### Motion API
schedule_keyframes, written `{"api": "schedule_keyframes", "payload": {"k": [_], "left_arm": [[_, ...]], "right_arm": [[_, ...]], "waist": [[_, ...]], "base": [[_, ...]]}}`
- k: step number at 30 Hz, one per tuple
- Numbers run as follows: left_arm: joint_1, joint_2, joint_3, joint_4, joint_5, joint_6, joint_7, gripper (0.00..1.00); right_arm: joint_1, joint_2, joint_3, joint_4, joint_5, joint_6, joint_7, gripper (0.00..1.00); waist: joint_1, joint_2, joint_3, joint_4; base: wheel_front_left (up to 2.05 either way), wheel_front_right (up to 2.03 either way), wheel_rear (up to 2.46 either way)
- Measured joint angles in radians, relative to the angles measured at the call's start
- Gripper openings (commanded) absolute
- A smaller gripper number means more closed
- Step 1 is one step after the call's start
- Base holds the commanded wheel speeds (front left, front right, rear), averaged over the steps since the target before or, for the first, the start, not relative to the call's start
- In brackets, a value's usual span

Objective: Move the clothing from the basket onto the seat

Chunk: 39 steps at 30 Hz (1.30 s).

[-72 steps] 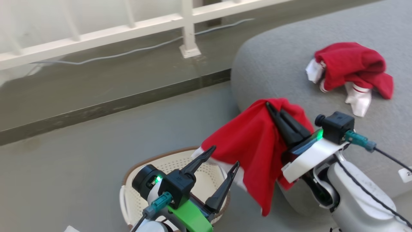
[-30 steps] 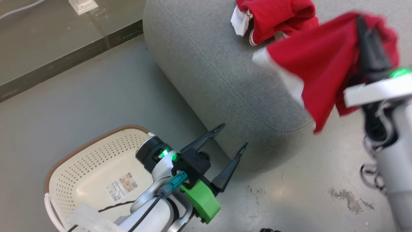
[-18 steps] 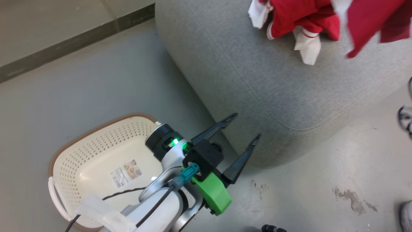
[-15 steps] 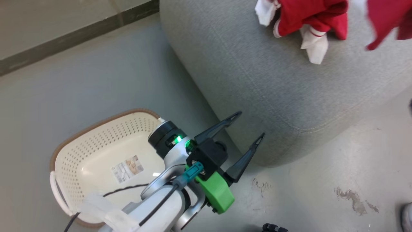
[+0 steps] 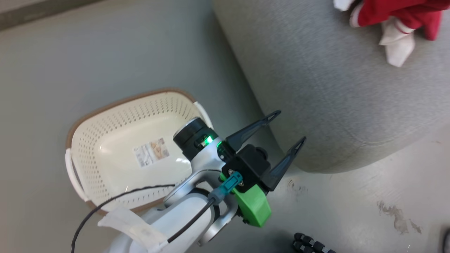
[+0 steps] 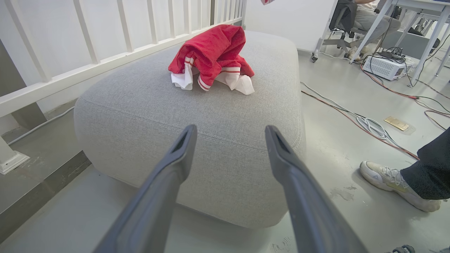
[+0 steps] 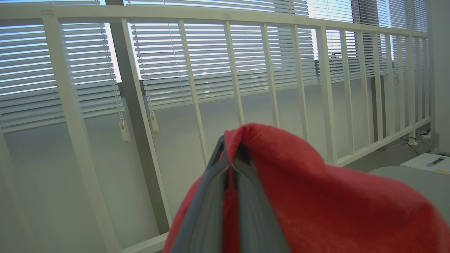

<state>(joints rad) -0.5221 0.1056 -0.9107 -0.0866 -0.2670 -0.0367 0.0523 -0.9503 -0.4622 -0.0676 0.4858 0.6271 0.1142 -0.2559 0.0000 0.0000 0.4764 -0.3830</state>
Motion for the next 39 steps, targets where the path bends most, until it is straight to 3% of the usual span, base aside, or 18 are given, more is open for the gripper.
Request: {"api": "schedule_keyframes", "payload": {"k": [10, 20, 21, 23, 24, 39], "left_arm": [[-0.06, -0.009, -0.014, -0.006, 0.043, -0.004, 0.008, 1.0], [-0.078, -0.012, -0.003, 0.024, 0.048, -0.006, 0.004, 1.0], [-0.079, -0.012, -0.003, 0.029, 0.048, -0.007, 0.003, 1.0], [-0.08, -0.012, -0.002, 0.04, 0.048, -0.007, -0.004, 1.0], [-0.081, -0.011, -0.001, 0.044, 0.048, -0.007, -0.007, 1.0], [-0.083, -0.012, 0.005, 0.114, 0.02, -0.026, -0.089, 1.0]], "right_arm": [[-0.031, -0.001, -0.018, 0.164, 0.032, 0.0, 0.0, 0.0], [-0.021, 0.077, 0.004, 0.307, 0.04, 0.009, 0.0, 0.0], [-0.02, 0.078, 0.004, 0.314, 0.04, 0.009, 0.0, 0.09], [-0.02, 0.082, 0.004, 0.321, 0.04, 0.009, 0.0, 0.83], [-0.02, 0.084, 0.004, 0.323, 0.04, 0.009, 0.0, 1.0], [0.073, 0.124, 0.105, 0.313, -0.019, 0.009, 0.0, 1.0]], "waist": [[0.0001, 0.0, 0.112, 0.072], [0.0001, 0.0, 0.182, 0.113], [0.0002, 0.0, 0.184, 0.113], [0.0001, 0.0, 0.184, 0.111], [0.0001, 0.0, 0.183, 0.11], [0.0, 0.0, 0.094, 0.092]], "base": [[0.0, 0.0, 0.0], [0.0, 0.0, 0.0], [0.0, 0.0, 0.0], [0.0, 0.0, 0.0], [0.0, 0.0, 0.0], [0.0, 0.0, 0.0]]}}
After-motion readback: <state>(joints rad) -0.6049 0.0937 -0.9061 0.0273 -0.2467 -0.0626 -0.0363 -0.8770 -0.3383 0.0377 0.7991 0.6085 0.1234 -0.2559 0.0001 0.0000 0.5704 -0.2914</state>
